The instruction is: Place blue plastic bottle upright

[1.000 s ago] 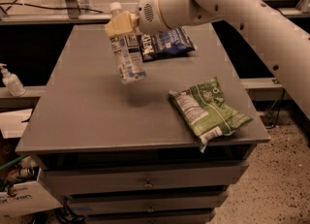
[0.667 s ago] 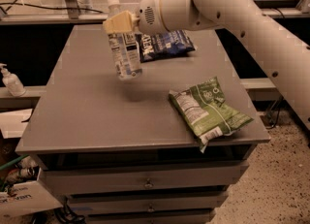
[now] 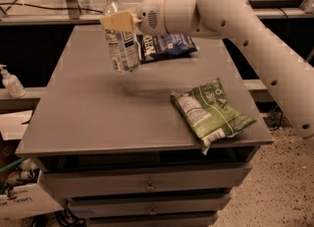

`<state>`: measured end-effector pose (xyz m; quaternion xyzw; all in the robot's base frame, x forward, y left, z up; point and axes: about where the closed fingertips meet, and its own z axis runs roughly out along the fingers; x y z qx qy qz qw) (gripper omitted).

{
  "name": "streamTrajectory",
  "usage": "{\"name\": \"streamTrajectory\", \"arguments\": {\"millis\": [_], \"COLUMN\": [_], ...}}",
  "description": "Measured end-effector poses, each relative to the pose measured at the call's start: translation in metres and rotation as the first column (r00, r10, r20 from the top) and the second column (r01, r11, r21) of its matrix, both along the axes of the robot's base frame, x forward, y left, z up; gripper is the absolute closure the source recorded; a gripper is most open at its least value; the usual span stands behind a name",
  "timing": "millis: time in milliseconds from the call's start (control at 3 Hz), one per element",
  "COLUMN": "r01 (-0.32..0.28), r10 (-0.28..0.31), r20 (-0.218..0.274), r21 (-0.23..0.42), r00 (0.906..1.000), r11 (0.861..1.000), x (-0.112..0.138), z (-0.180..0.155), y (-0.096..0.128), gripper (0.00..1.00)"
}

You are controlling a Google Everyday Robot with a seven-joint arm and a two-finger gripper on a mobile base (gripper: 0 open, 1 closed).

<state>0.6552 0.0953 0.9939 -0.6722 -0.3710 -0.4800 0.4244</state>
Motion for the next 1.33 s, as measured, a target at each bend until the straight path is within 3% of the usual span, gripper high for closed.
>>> {"name": "streamTrajectory", "arguments": {"millis": [333,667,1000,1333], "r01": [-0.061,-0.062,-0.12,-0.212], "r10": [0.06,0.061,0.124,0.233], "r20": [0.082,0.082,0.161,0.271], "r21": [0.009,0.009,-0.035,-0.103], "r00": [0.9948,0.9948,0.9791,0.9339], "r11": [0.998,0.998,0.992,0.972], "x": [-0.007,-0.007,-0.011,-0.013], "z": [0.004,0.004,0.003,-0.002], "y": [0.011,0.011,0.016,0.021], "gripper": [1.0,1.0,1.0,1.0]}}
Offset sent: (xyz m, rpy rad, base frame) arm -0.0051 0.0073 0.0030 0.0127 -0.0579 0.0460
